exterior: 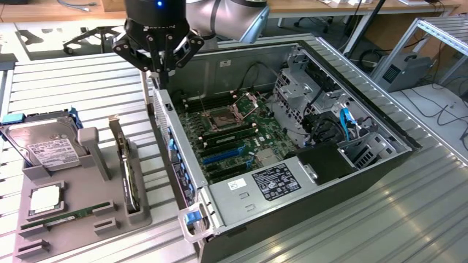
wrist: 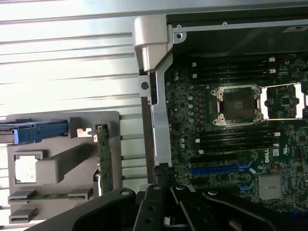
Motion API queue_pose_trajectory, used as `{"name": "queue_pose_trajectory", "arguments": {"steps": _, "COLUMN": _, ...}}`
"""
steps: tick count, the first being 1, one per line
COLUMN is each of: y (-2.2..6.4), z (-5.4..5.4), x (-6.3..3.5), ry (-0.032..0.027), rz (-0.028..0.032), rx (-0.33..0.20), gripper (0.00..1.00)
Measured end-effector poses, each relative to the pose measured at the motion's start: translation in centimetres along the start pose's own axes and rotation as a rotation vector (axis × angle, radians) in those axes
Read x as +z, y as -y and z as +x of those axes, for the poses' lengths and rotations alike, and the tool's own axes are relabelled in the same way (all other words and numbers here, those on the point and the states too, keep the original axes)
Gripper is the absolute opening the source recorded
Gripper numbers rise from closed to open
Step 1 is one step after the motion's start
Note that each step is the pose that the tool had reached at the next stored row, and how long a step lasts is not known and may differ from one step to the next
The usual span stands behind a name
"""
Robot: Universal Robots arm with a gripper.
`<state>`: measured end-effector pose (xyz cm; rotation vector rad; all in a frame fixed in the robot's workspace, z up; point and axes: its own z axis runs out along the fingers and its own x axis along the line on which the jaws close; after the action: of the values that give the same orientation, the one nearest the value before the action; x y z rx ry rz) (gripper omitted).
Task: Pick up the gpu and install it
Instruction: 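Reach for the gpu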
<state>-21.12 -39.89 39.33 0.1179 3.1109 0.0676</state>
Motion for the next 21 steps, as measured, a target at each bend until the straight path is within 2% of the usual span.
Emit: {"name": "queue_pose_trajectory", "arguments": {"steps": 21, "y": 0.04, "z": 0.49, "x": -0.02, "ry": 0.0000, "rz": 0.0000, "rx": 0.000, "gripper": 0.11}}
